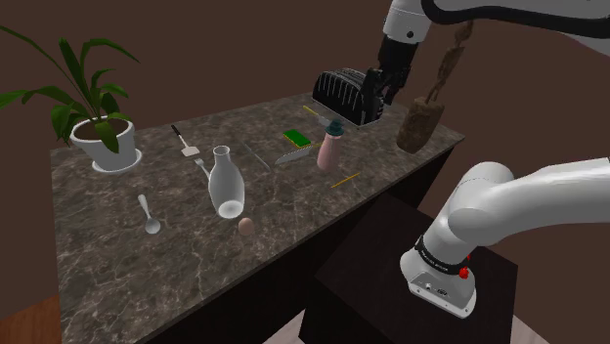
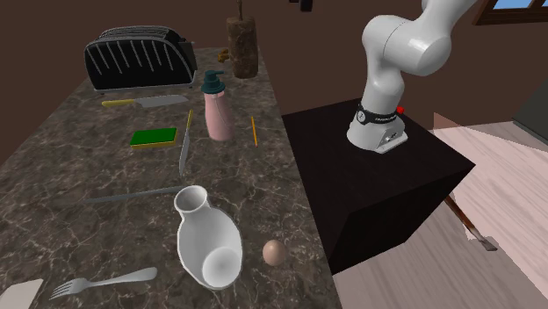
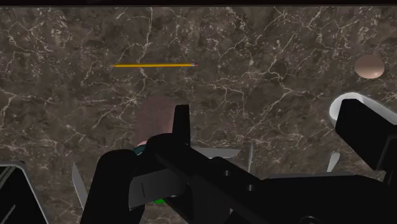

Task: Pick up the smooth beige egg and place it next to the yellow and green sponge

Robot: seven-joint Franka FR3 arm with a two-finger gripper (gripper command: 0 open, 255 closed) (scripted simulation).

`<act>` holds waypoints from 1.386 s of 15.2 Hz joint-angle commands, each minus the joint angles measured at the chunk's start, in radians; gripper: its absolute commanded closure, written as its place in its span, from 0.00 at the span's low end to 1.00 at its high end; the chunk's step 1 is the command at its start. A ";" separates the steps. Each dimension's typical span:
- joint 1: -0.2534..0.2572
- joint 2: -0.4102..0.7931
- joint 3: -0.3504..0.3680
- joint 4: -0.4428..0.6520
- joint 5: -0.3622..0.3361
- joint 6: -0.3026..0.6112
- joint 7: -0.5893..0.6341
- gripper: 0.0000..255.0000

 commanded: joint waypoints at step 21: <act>0.128 0.390 0.233 -0.225 0.167 0.695 0.182 0.00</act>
